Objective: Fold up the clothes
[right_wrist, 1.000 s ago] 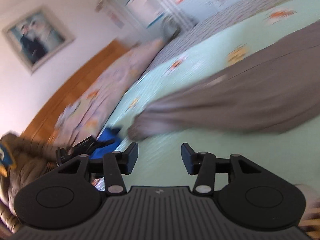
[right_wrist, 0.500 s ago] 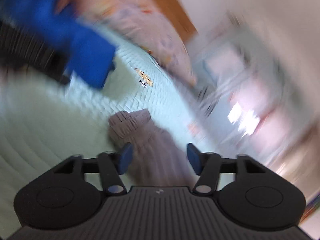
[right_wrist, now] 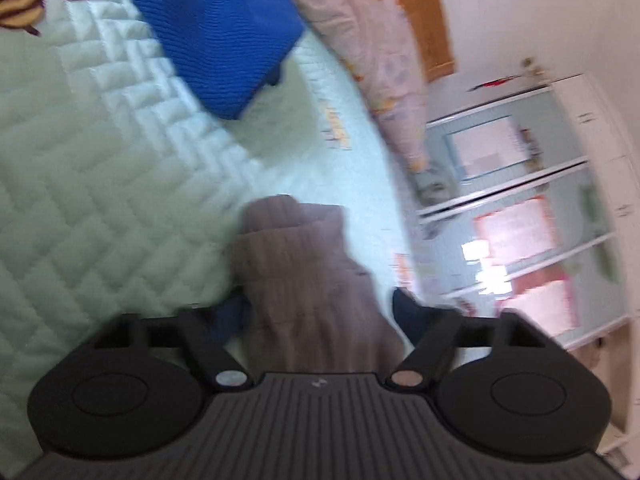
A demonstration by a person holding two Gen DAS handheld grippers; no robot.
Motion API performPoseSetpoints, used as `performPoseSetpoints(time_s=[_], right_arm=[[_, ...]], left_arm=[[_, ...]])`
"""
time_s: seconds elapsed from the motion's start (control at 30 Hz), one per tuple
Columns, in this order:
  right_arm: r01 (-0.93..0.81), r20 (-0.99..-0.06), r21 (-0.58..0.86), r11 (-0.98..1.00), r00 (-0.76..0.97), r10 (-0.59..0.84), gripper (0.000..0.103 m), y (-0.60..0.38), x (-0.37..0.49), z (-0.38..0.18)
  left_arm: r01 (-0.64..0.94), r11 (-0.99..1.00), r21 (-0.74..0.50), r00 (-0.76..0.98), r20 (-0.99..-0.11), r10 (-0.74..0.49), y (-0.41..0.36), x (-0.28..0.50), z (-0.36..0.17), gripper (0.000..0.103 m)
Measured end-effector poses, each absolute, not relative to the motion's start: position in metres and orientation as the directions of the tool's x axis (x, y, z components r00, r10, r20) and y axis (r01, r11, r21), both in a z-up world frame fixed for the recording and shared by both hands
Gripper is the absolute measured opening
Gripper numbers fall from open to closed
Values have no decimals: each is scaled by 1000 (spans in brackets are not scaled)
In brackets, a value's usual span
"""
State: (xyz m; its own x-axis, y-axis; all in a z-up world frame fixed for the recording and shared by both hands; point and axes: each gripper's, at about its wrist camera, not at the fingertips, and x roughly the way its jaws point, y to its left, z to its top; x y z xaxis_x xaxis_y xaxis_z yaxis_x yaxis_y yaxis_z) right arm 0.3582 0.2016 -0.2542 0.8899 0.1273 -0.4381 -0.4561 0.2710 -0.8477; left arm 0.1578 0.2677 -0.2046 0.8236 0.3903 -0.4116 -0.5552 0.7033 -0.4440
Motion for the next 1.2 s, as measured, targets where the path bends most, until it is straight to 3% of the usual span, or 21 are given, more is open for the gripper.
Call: performPoseSetpoints(time_s=[0.07, 0.13, 0.33, 0.5, 0.67, 0.8, 1.2], right_arm=[[-451, -437, -856, 252, 892, 112, 25, 207, 359, -261], [-458, -448, -838, 297, 888, 105, 20, 211, 364, -262], [-508, -468, -696, 508, 857, 215, 18, 220, 351, -222], [-611, -478, -566, 553, 790, 383, 18, 250, 318, -188], [-648, -527, -525, 552, 757, 387, 30, 255, 299, -214], [-602, -479, -570, 559, 796, 369, 61, 249, 281, -232], [-471, -297, -621, 627, 881, 367, 78, 209, 242, -189]], left_arm=[[-555, 704, -443, 823, -411, 391, 268, 157, -204, 102], [-561, 697, -446, 820, -413, 396, 269, 155, -205, 102], [-591, 650, -477, 806, -377, 456, 274, 142, -201, 102], [-628, 592, -505, 776, -341, 531, 283, 125, -199, 102], [-665, 550, -505, 741, -356, 570, 294, 115, -202, 102], [-679, 538, -500, 731, -390, 561, 298, 111, -207, 102], [-660, 605, -445, 751, -370, 546, 289, 122, -211, 102]])
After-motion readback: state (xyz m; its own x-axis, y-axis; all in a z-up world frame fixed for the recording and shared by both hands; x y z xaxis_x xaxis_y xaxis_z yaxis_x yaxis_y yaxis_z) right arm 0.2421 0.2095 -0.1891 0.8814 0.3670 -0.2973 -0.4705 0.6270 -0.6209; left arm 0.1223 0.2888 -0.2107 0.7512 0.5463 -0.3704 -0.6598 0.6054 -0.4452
